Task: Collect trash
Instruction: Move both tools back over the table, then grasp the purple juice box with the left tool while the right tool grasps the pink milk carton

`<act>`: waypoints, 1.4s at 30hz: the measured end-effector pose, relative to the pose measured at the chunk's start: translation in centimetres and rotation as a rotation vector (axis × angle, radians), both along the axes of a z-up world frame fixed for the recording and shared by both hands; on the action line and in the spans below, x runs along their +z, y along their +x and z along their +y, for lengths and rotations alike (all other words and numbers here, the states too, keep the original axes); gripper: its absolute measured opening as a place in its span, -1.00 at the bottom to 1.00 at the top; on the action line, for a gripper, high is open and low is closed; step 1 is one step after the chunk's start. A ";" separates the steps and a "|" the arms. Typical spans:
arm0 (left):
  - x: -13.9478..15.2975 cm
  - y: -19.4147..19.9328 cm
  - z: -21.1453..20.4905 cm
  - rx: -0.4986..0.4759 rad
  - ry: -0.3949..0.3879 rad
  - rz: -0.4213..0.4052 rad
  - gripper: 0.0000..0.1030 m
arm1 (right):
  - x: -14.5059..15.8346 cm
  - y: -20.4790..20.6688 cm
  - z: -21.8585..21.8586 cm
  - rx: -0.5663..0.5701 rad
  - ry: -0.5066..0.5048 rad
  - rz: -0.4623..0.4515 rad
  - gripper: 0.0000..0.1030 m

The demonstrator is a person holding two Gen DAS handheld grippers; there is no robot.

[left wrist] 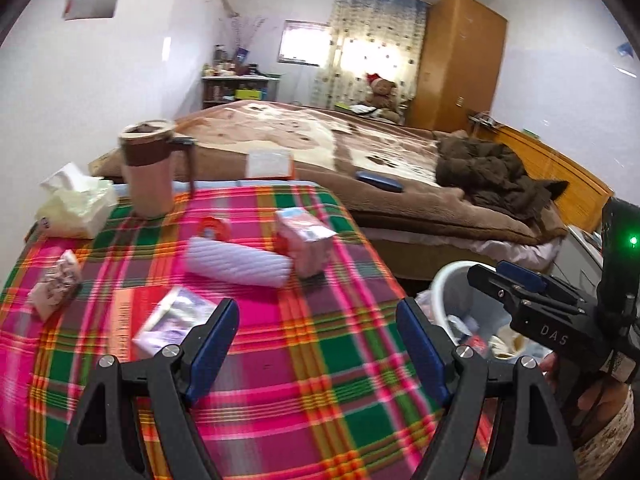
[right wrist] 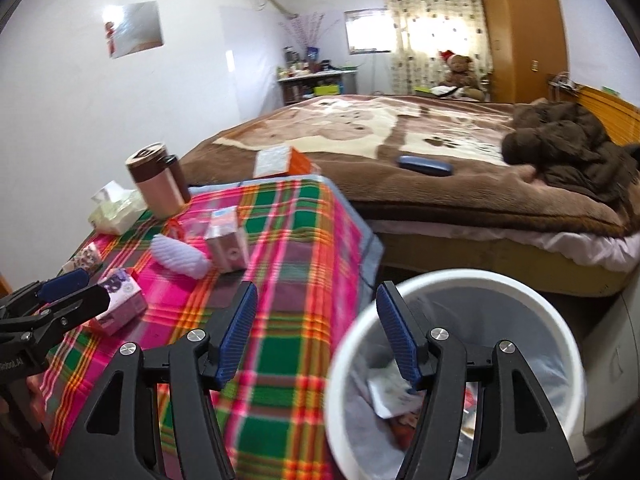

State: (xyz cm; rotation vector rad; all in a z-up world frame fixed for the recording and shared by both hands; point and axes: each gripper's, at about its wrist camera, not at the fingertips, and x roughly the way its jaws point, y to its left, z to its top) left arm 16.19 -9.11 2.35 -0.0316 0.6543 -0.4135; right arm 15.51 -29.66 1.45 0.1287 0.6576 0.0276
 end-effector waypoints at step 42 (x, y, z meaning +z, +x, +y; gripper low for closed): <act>-5.1 4.5 5.3 0.029 0.183 0.070 0.59 | -3.5 12.2 8.1 0.178 -0.045 0.135 0.26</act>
